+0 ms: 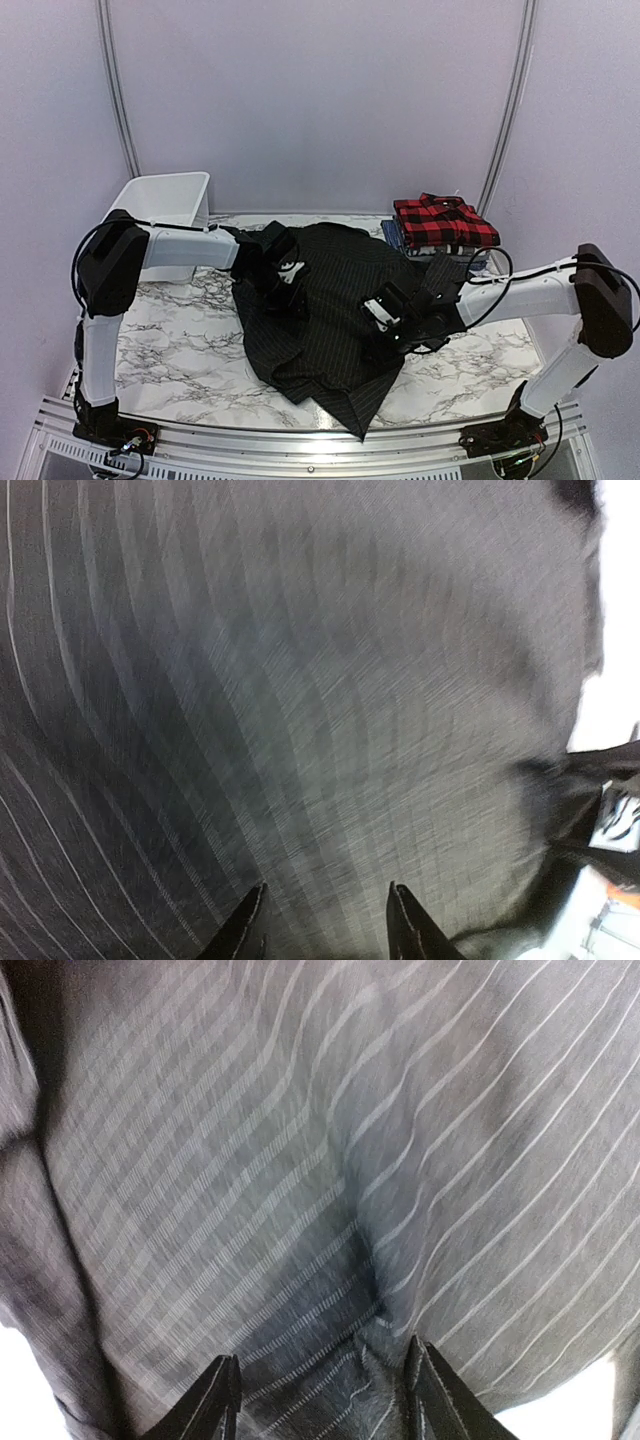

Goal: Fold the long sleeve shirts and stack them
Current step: Adjust the flattened shirt at the center of the board.

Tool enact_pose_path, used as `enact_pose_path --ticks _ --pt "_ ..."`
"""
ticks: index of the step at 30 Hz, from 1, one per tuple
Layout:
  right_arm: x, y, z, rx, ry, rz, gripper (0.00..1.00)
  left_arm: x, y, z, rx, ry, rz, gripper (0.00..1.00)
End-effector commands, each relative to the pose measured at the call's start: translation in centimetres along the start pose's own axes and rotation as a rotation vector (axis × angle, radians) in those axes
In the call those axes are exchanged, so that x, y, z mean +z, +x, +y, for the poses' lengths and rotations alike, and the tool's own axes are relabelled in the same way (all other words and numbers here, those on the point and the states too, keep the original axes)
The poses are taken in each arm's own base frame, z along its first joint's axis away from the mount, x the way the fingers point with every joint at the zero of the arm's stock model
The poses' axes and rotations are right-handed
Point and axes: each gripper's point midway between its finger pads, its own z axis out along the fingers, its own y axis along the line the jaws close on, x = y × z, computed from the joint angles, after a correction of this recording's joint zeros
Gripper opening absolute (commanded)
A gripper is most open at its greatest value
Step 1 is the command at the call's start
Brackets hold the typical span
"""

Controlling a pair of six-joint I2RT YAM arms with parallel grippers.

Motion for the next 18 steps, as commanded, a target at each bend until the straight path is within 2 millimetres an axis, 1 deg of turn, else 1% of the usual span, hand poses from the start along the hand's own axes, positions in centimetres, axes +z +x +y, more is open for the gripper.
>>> enact_pose_path --ticks 1,3,6,8,9,11,15,18 --pt "-0.2 3.3 0.2 0.017 0.014 0.085 0.53 -1.2 4.4 0.9 -0.034 -0.031 0.117 0.41" --pt "-0.2 4.0 -0.1 0.020 0.021 0.097 0.53 -1.6 6.0 1.1 -0.045 -0.027 0.148 0.41" --pt "-0.4 4.8 -0.6 0.020 0.036 0.112 0.53 -2.5 9.1 1.8 -0.034 -0.044 0.225 0.41" --pt "-0.5 5.2 -0.9 0.020 0.047 0.118 0.53 -3.5 10.9 2.5 -0.034 -0.075 0.255 0.41" --pt "-0.5 5.4 -1.0 0.021 0.051 0.122 0.54 -3.9 12.1 3.1 -0.043 -0.094 0.271 0.41" --pt "-0.5 5.8 -1.3 0.024 0.056 0.128 0.54 -4.8 13.6 4.0 -0.056 -0.123 0.287 0.41" --pt "-0.4 6.7 -1.6 0.031 0.058 0.146 0.54 -7.4 15.9 7.0 -0.109 -0.240 0.291 0.41" --pt "-0.4 7.2 -1.8 0.034 0.061 0.157 0.54 -9.7 16.7 10.0 -0.155 -0.372 0.262 0.41"
